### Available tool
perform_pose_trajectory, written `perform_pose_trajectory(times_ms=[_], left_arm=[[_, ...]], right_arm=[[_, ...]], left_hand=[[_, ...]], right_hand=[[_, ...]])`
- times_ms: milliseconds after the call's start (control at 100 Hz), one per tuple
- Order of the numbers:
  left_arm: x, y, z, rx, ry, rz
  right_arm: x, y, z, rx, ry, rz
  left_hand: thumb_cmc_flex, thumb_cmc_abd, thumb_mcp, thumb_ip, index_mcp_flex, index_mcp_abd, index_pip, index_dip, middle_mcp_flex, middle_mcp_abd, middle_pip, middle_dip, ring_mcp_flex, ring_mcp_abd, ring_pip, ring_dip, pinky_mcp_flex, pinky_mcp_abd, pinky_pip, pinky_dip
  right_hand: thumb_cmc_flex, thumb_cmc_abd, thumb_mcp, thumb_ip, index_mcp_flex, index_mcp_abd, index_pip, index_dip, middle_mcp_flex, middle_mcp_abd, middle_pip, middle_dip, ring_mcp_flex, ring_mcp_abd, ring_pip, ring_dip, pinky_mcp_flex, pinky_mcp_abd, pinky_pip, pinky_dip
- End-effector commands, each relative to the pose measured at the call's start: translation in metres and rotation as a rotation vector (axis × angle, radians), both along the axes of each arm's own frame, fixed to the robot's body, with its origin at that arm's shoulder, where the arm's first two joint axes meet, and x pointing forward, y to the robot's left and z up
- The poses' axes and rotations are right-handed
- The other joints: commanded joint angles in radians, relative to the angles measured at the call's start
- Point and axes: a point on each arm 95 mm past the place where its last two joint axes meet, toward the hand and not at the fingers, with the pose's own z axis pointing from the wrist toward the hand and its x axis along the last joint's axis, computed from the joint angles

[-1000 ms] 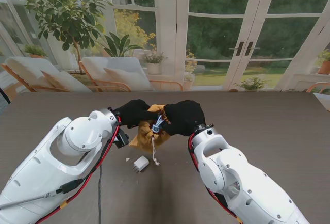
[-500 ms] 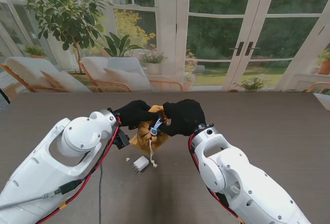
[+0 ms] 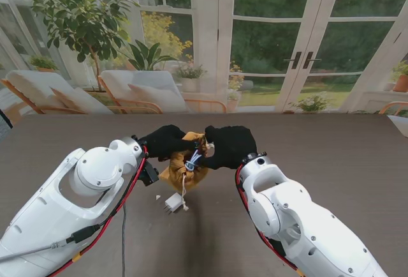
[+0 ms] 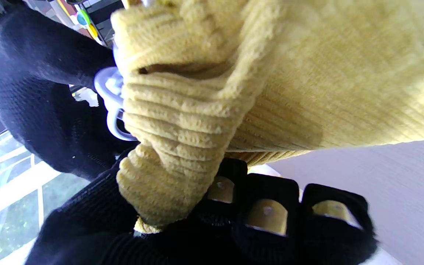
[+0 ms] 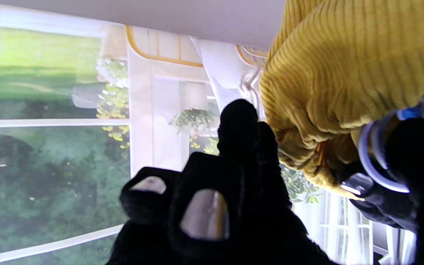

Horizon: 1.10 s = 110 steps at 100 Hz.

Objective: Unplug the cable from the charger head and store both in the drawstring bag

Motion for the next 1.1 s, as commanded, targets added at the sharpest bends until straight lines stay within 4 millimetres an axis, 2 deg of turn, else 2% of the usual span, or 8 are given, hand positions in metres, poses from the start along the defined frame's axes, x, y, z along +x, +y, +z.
perform_pose_trajectory(times_ms=[0,320,540,750,880,960,1030,1090], left_arm=[[-0.001,-0.002,0.0,-0.009,0.011,-0.02],[-0.001,-0.001,-0.001,-0.021,0.004,-0.022],[0.0,-0.001,-0.001,-0.028,-0.001,-0.025],[-0.003,0.002,-0.003,-0.014,-0.008,-0.014],[-0.005,0.009,-0.006,0.004,-0.007,0.011],[-0.007,0.015,-0.007,0.012,-0.002,0.029],[-0.009,0.02,-0.008,0.019,0.0,0.043],[-0.011,0.024,-0.008,0.023,0.0,0.054]], right_arm=[[-0.004,0.001,-0.002,-0.011,0.029,-0.008],[-0.007,0.0,-0.005,-0.018,0.13,-0.092],[-0.01,0.002,-0.009,-0.008,0.17,-0.093],[-0.009,0.001,-0.007,0.01,0.142,-0.093],[-0.006,-0.002,0.0,0.055,0.103,-0.096],[-0.004,-0.004,0.003,0.082,0.093,-0.088],[-0.002,-0.005,0.006,0.105,0.103,-0.071],[0.0,-0.005,0.007,0.114,0.116,-0.05]], left_hand=[[0.037,0.04,0.0,0.028,0.006,0.136,-0.002,0.011,0.037,-0.048,0.011,0.02,0.042,-0.127,0.077,-0.001,0.017,-0.012,0.168,0.008],[0.036,0.039,0.003,0.027,0.007,0.137,-0.005,0.01,0.038,-0.045,0.007,0.025,0.042,-0.12,0.074,0.001,0.014,-0.01,0.165,0.01],[0.035,0.038,0.005,0.026,0.008,0.138,-0.006,0.01,0.038,-0.045,0.005,0.029,0.042,-0.117,0.073,0.003,0.014,-0.009,0.164,0.012],[0.033,0.039,0.006,0.026,0.007,0.136,-0.007,0.01,0.038,-0.045,0.004,0.03,0.042,-0.117,0.072,0.004,0.013,-0.007,0.162,0.013],[0.035,0.04,0.007,0.025,0.003,0.138,-0.008,0.01,0.039,-0.045,0.004,0.031,0.042,-0.117,0.072,0.005,0.013,-0.007,0.162,0.014],[0.037,0.046,0.003,0.022,-0.002,0.141,-0.011,0.01,0.032,-0.042,0.0,0.032,0.042,-0.117,0.072,0.005,0.011,-0.007,0.16,0.014],[0.056,0.058,-0.027,0.015,-0.013,0.145,-0.017,0.013,0.022,-0.036,-0.008,0.042,0.042,-0.113,0.066,0.006,0.004,-0.005,0.153,0.018],[0.057,0.062,-0.032,0.014,-0.018,0.147,-0.019,0.014,0.017,-0.033,-0.01,0.044,0.041,-0.111,0.063,0.005,0.0,-0.004,0.151,0.018]], right_hand=[[-0.059,0.022,-0.029,-0.001,-0.04,0.032,-0.033,-0.027,-0.035,0.071,-0.014,-0.016,0.02,-0.059,0.0,-0.018,0.513,0.025,0.039,-0.021],[-0.128,0.117,-0.029,0.009,-0.004,0.062,-0.066,-0.081,-0.041,0.14,-0.085,-0.067,0.016,0.02,-0.03,-0.049,0.498,0.124,-0.015,-0.037],[-0.103,0.092,-0.025,0.011,0.07,0.05,-0.051,-0.083,-0.017,0.146,-0.093,-0.076,0.016,0.018,-0.02,-0.044,0.498,0.135,-0.019,-0.037],[-0.092,0.097,-0.031,0.008,0.03,0.008,-0.065,-0.082,-0.036,0.134,-0.099,-0.076,0.016,0.021,-0.045,-0.054,0.492,0.138,-0.045,-0.045],[-0.085,0.117,-0.046,0.01,-0.022,-0.03,-0.081,-0.075,-0.078,0.133,-0.109,-0.075,0.016,0.054,-0.097,-0.082,0.477,0.197,-0.11,-0.061],[-0.07,0.127,-0.059,0.011,-0.063,-0.047,-0.1,-0.068,-0.117,0.134,-0.119,-0.084,0.016,0.095,-0.17,-0.124,0.458,0.265,-0.187,-0.075],[-0.028,0.127,-0.079,0.01,-0.096,-0.072,-0.123,-0.064,-0.152,0.143,-0.125,-0.09,0.015,0.136,-0.241,-0.162,0.437,0.332,-0.267,-0.083],[0.008,0.13,-0.096,0.01,-0.132,-0.081,-0.15,-0.064,-0.181,0.14,-0.127,-0.093,0.014,0.143,-0.278,-0.179,0.425,0.345,-0.311,-0.077]])
